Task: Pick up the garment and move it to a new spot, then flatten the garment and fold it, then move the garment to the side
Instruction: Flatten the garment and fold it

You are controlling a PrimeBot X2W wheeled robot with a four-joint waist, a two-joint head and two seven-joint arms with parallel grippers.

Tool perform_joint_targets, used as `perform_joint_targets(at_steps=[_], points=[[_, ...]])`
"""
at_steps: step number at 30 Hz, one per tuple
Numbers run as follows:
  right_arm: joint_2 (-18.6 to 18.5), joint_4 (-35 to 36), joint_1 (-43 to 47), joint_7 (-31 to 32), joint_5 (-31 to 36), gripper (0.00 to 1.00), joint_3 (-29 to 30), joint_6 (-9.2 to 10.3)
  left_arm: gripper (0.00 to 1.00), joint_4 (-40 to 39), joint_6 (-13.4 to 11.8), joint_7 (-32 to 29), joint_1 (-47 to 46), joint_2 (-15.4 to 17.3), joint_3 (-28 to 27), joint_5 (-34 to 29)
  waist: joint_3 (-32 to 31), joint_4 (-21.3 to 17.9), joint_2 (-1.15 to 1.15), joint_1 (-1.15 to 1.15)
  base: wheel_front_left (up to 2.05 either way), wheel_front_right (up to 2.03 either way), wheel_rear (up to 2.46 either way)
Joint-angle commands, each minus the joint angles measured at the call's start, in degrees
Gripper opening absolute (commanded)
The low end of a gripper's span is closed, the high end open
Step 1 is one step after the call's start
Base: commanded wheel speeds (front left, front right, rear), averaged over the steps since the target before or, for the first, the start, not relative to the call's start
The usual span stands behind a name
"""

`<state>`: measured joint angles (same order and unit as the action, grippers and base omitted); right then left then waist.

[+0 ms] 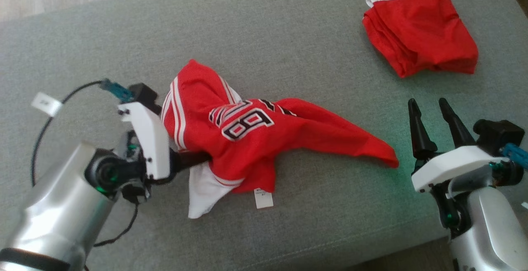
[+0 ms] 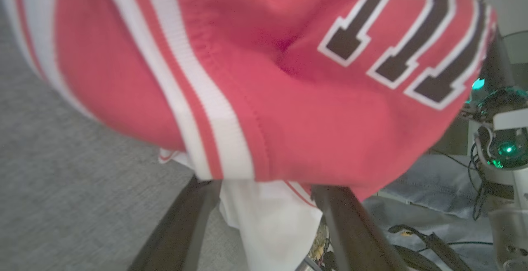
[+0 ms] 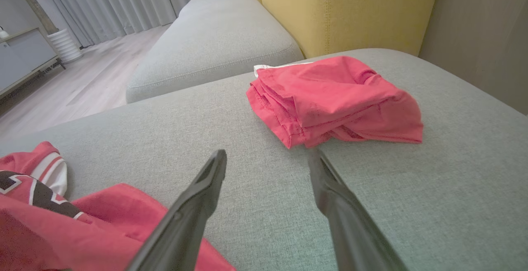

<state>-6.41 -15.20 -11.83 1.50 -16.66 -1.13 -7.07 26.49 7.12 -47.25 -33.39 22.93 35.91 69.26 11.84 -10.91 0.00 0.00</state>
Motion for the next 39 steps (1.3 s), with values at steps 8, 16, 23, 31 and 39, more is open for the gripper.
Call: perform_joint_targets(at_steps=[8, 16, 23, 31, 39], points=[[-0.7, -0.3, -2.6, -1.2, -0.6, 1.0, -1.9, -0.42, 1.0, 1.1, 0.4, 1.0, -6.2, 3.9, 6.9, -3.1, 0.9, -0.2, 0.0, 0.0, 0.0, 0.0, 0.0], [-0.9, -1.5, -2.4, -1.8, -0.6, 1.0, -1.5, -0.42, 0.0, 2.6, 0.4, 5.1, -8.3, 3.1, 9.7, 0.3, -1.0, 1.2, 0.0, 0.0, 0.0, 0.0, 0.0], [-1.8, -1.1, -1.5, -2.0, -0.2, 1.0, 0.0, -0.42, 0.0, -0.3, 0.4, 9.0, -11.1, 7.0, 9.7, 2.9, -4.4, 4.9, 0.0, 0.0, 0.0, 0.0, 0.0], [-1.7, 0.1, -0.1, -2.0, 0.5, 1.0, 1.3, -0.42, 0.0, 2.0, 0.1, 12.5, -9.9, 12.2, 8.7, 2.2, -6.2, 7.7, 0.0, 0.0, 0.0, 0.0, 0.0], [-1.1, 0.9, 0.7, -2.0, 1.2, 1.0, 1.4, -0.42, 0.95, 7.0, -4.4, 18.0, -3.4, 12.0, 6.5, 4.2, -5.9, 9.2, 0.0, 0.0, 0.0, 0.0, 0.0]])
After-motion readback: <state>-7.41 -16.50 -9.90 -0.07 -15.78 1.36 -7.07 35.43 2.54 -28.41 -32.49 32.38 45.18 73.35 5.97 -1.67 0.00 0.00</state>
